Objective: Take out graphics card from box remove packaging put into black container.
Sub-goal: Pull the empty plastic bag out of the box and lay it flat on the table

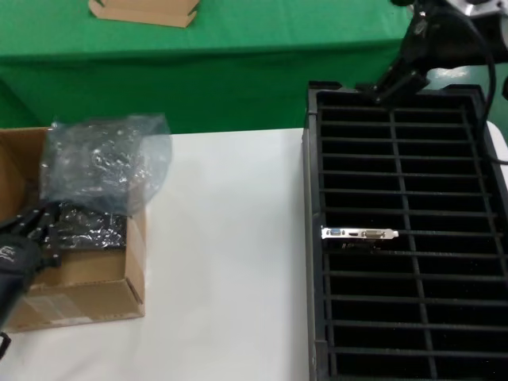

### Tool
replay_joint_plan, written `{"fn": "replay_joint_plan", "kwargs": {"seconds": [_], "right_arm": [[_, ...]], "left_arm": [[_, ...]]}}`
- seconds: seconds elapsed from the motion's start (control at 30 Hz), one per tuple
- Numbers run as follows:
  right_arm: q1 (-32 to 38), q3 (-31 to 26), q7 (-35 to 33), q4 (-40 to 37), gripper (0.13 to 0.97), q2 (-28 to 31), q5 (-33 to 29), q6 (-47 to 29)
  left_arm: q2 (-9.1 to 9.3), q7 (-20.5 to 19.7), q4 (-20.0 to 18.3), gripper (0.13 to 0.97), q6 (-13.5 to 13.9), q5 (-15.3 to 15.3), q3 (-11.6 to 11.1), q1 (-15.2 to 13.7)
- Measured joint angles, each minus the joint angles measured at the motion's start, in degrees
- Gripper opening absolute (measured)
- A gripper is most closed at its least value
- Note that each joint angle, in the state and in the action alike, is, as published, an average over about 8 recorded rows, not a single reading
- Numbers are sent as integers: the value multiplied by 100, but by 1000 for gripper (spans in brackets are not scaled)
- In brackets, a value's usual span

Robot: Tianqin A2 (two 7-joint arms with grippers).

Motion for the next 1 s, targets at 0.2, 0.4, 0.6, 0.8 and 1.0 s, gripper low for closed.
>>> {"fn": "replay_joint_plan", "kwargs": {"seconds": [0.2, 0.4, 0.6, 0.8, 1.0], "right_arm": [[-1001, 640, 554, 1313, 917, 335, -315, 645], [-1979, 1275, 751, 2112, 947, 482, -356, 1293], [-2896, 1810, 595, 2468, 964, 579, -3, 1916], [-3601, 2209, 189, 2477, 965, 674, 595, 2492], [-4047, 2458, -380, 2263, 966, 684, 1316, 2987]], "left_arm": [[-31, -280, -180, 139, -429, 29, -151, 58], [-56, -780, -367, 139, -1312, 75, -474, 52], [-281, -1125, -188, 139, -2204, 265, -801, -107], [-594, -920, 816, 139, -2784, 535, -1237, -522], [-717, -58, 2293, 139, -2937, 669, -1799, -1256]]}}
